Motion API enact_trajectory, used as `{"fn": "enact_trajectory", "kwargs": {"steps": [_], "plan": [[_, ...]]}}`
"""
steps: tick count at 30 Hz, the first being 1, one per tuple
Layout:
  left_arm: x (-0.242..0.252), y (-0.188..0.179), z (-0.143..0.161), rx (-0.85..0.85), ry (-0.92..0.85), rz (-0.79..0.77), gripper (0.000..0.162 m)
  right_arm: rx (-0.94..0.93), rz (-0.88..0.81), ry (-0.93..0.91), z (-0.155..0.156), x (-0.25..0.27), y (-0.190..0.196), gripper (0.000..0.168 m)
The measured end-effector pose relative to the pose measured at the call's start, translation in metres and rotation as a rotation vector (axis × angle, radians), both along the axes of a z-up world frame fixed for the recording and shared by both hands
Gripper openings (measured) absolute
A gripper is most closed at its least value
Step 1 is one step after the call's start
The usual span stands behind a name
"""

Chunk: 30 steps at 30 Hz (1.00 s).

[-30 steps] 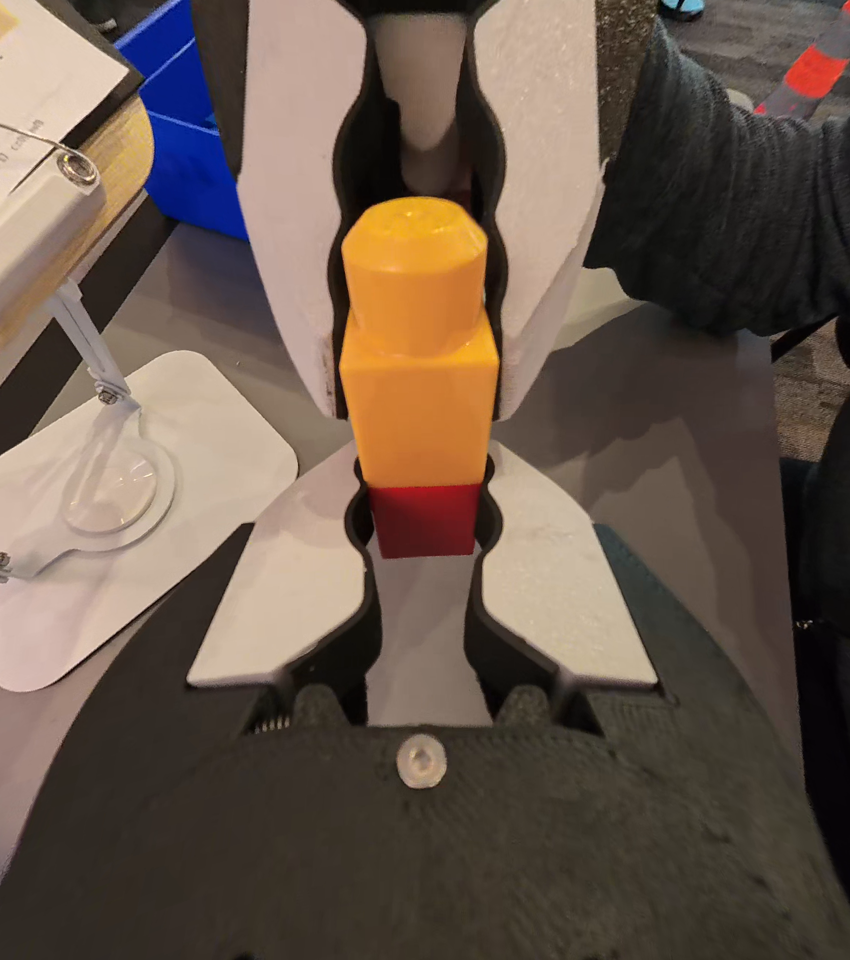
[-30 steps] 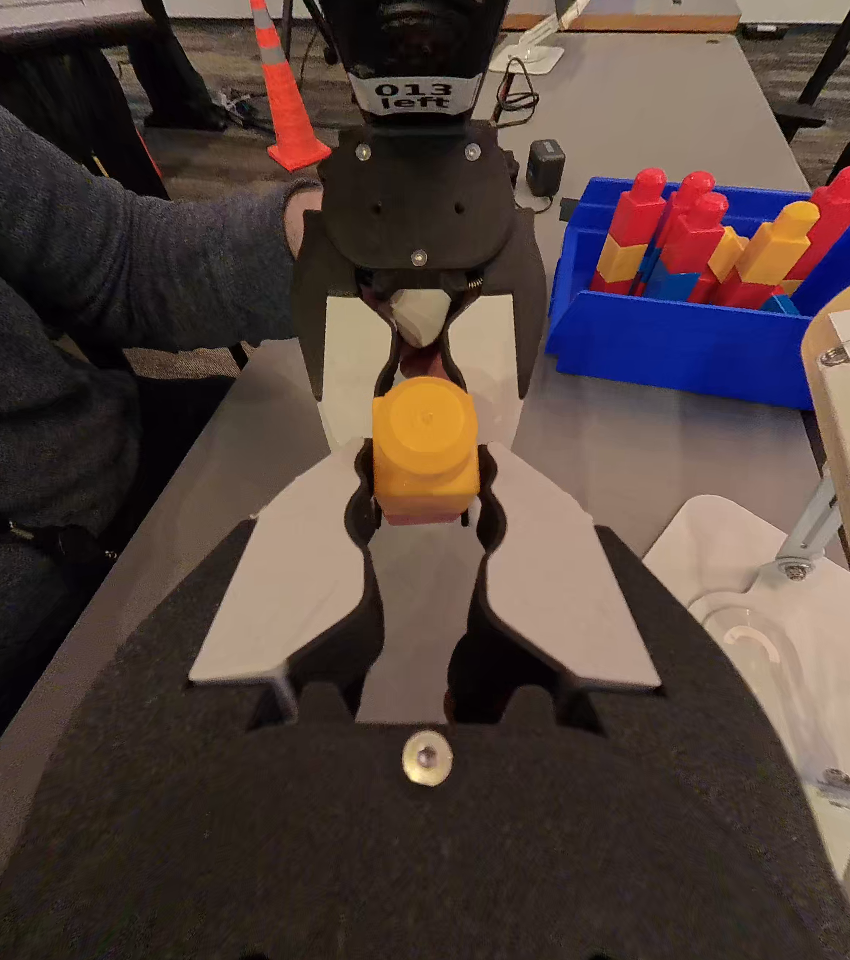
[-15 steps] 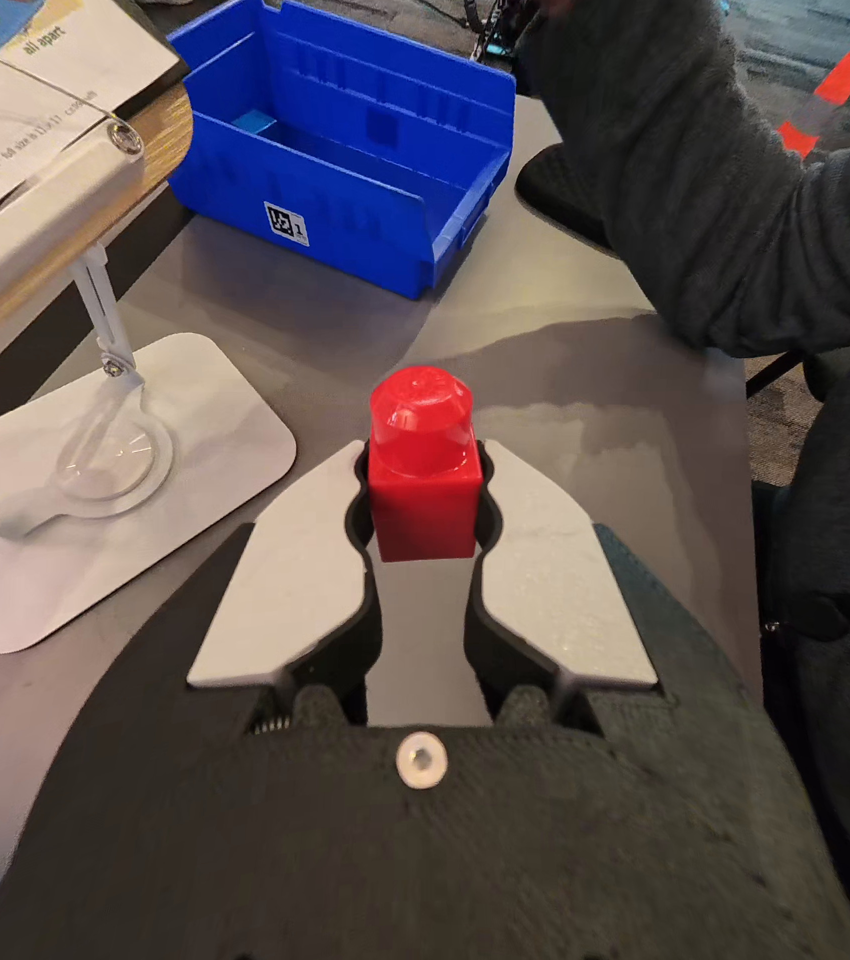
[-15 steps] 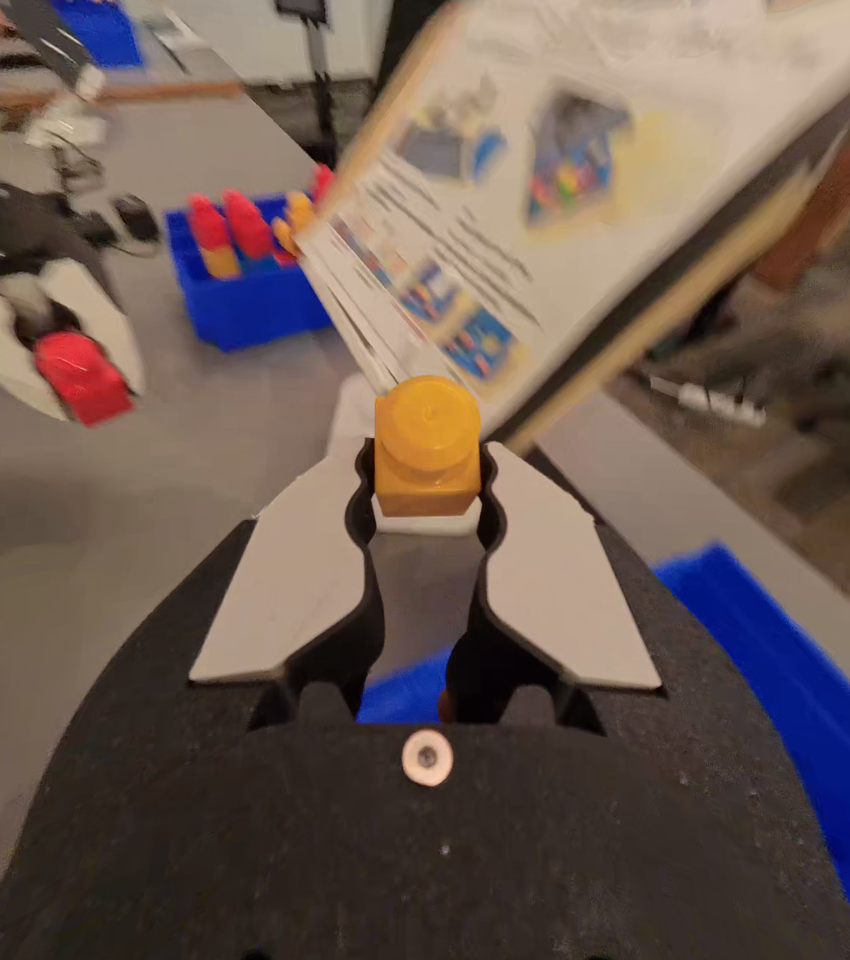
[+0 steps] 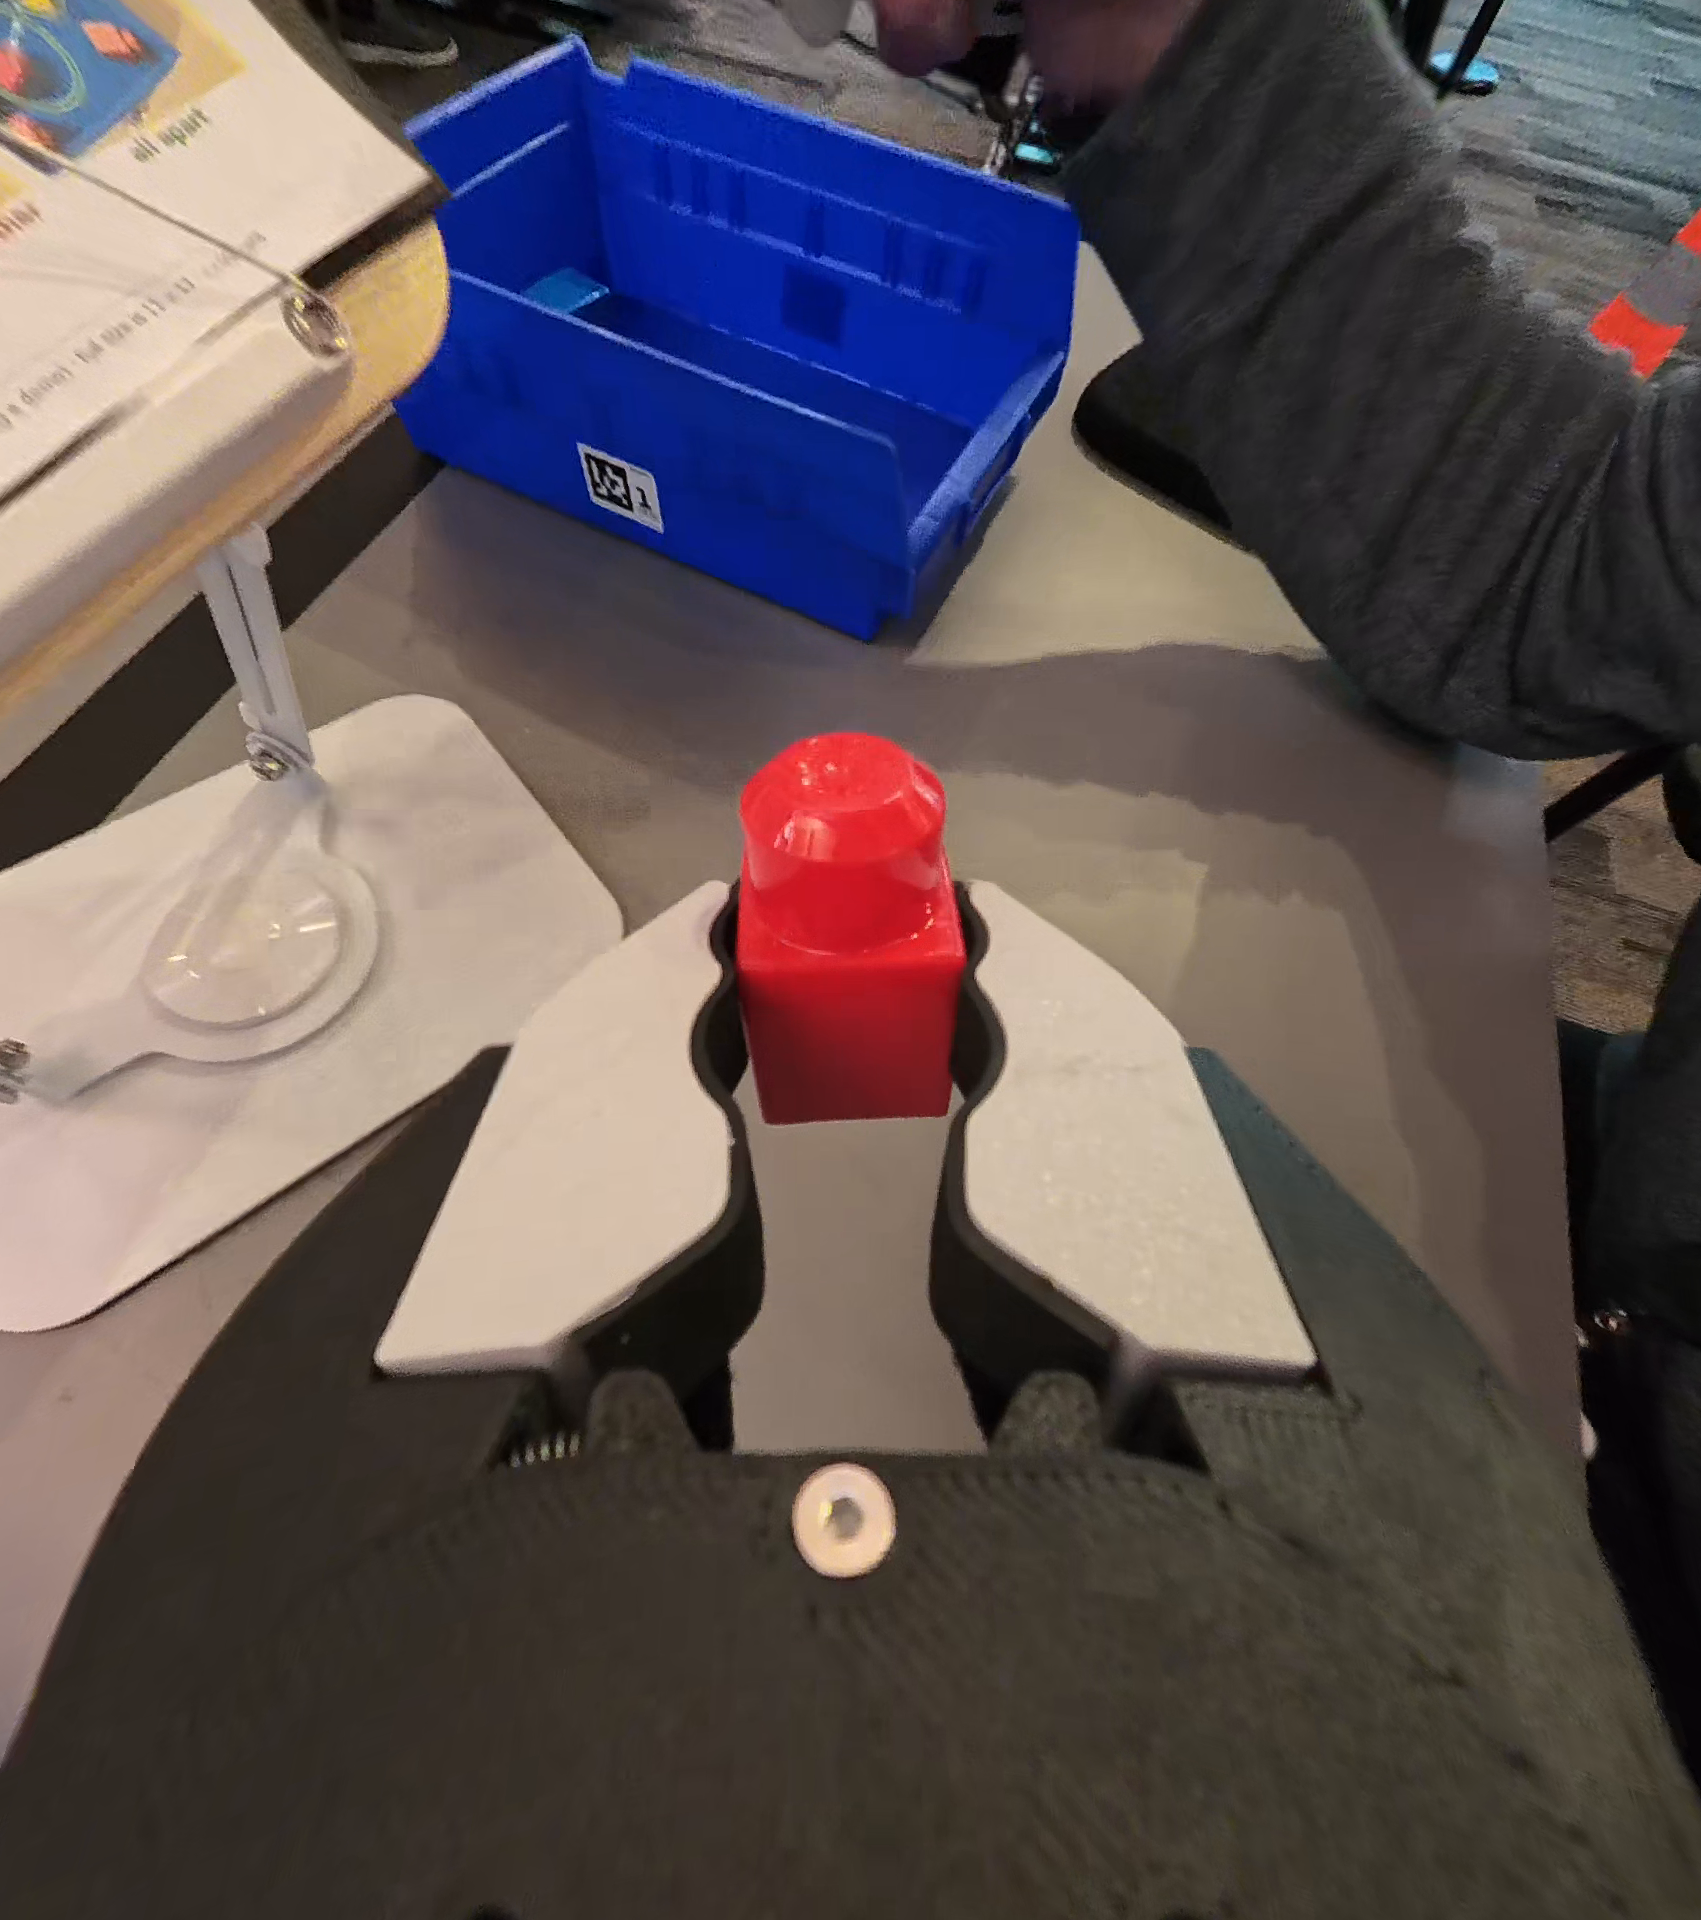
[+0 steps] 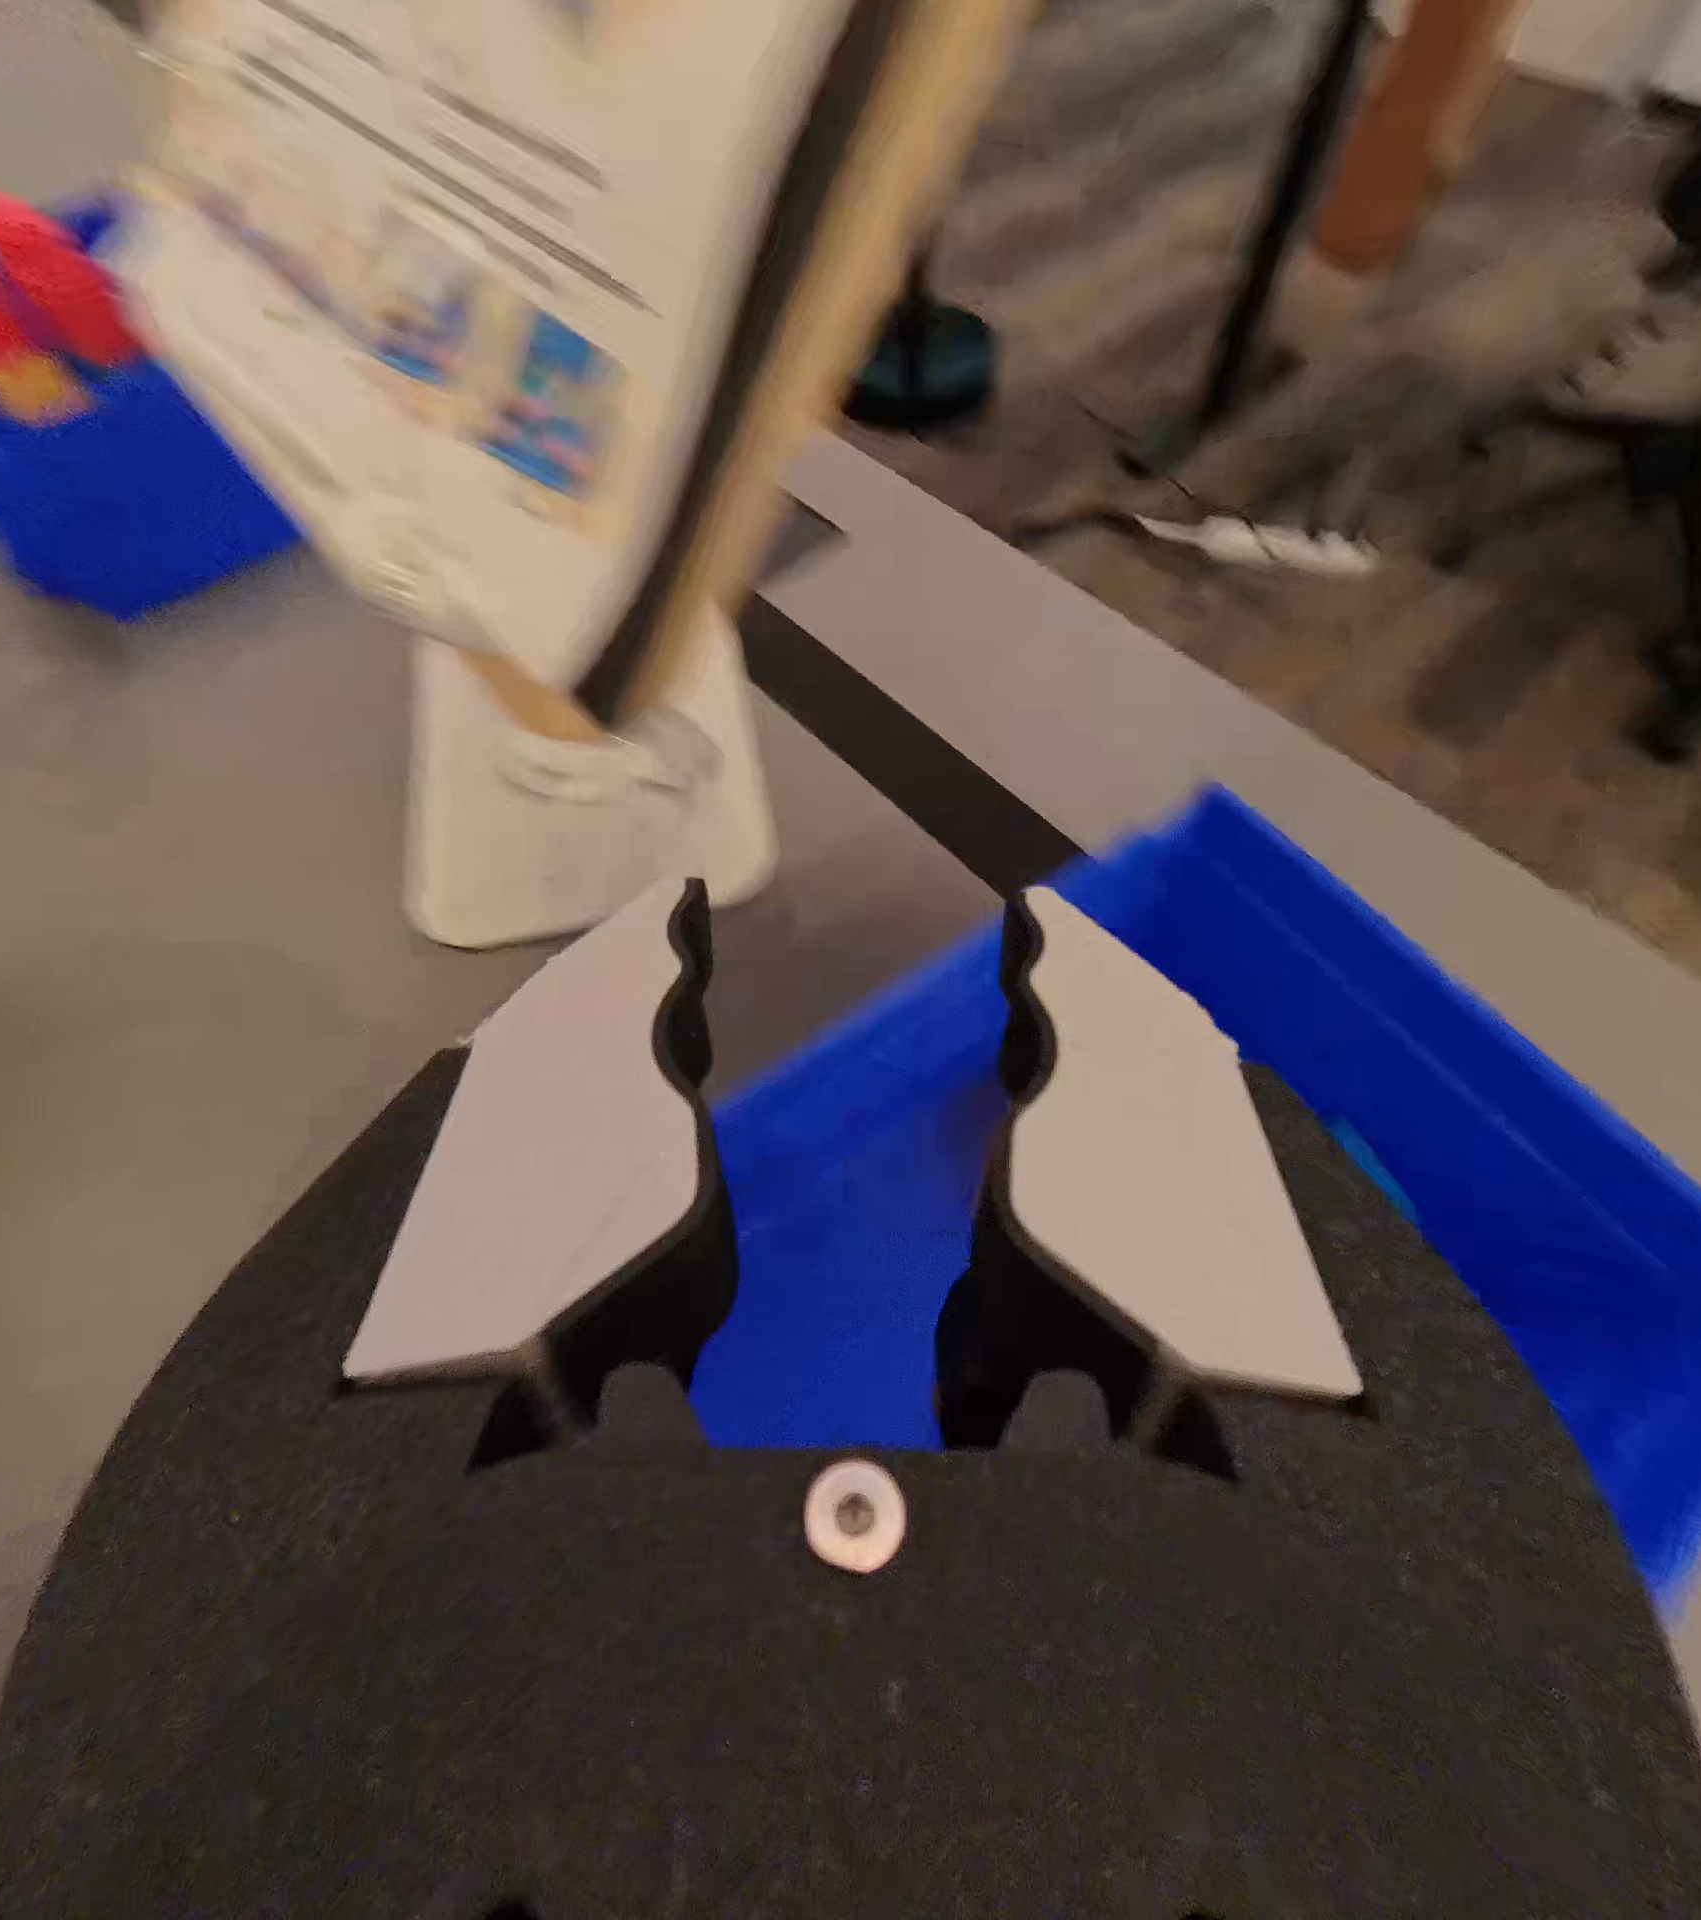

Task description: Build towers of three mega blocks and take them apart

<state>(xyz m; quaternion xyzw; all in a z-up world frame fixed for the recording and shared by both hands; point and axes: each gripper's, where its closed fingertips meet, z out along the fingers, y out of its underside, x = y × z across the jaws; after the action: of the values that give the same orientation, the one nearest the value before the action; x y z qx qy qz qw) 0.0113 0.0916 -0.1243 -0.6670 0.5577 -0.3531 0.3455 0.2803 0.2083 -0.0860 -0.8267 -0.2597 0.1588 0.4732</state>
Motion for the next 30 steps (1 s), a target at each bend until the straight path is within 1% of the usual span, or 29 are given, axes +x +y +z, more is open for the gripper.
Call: {"fn": "enact_trajectory", "kwargs": {"steps": [2, 4, 7, 10, 12, 13, 15, 20, 21, 24, 30], "plan": [[0.003, 0.006, 0.004, 0.043, 0.003, 0.036, 0.036, 0.043, 0.183, 0.057, 0.027, -0.051, -0.023, 0.053], [0.006, 0.012, 0.009, 0.105, 0.017, 0.075, 0.036, 0.047, 0.354, 0.061, 0.039, -0.104, -0.048, 0.052], [0.012, 0.019, 0.015, 0.207, 0.054, 0.131, 0.036, 0.017, 0.549, 0.037, 0.035, -0.176, -0.076, 0.053], [0.021, 0.010, 0.015, 0.249, 0.094, 0.082, 0.036, -0.017, 0.752, 0.031, 0.019, -0.230, -0.102, 0.055], [0.027, -0.002, 0.016, 0.213, 0.079, 0.019, 0.036, 0.000, 0.842, 0.033, 0.013, -0.250, -0.113, 0.055], [0.028, -0.004, 0.017, 0.196, 0.067, 0.003, 0.036, 0.006, 0.891, 0.041, 0.011, -0.258, -0.120, 0.049], [0.029, -0.010, 0.019, 0.166, 0.043, -0.033, 0.036, 0.034, 0.942, 0.029, 0.009, -0.266, -0.128, 0.045], [0.031, -0.017, 0.021, 0.120, 0.000, -0.057, 0.036, 0.056, 0.983, 0.048, 0.011, -0.266, -0.133, 0.036], [0.030, -0.015, 0.021, 0.120, 0.000, -0.049, 0.036, 0.068, 0.989, 0.044, 0.012, -0.267, -0.134, 0.029], [0.029, -0.015, 0.022, 0.108, -0.008, -0.059, 0.036, 0.090, 0.985, 0.021, 0.012, -0.270, -0.134, 0.030], [0.029, -0.017, 0.029, 0.096, -0.048, -0.071, 0.036, 0.097, 0.983, 0.058, 0.019, -0.270, -0.134, 0.029]]}}
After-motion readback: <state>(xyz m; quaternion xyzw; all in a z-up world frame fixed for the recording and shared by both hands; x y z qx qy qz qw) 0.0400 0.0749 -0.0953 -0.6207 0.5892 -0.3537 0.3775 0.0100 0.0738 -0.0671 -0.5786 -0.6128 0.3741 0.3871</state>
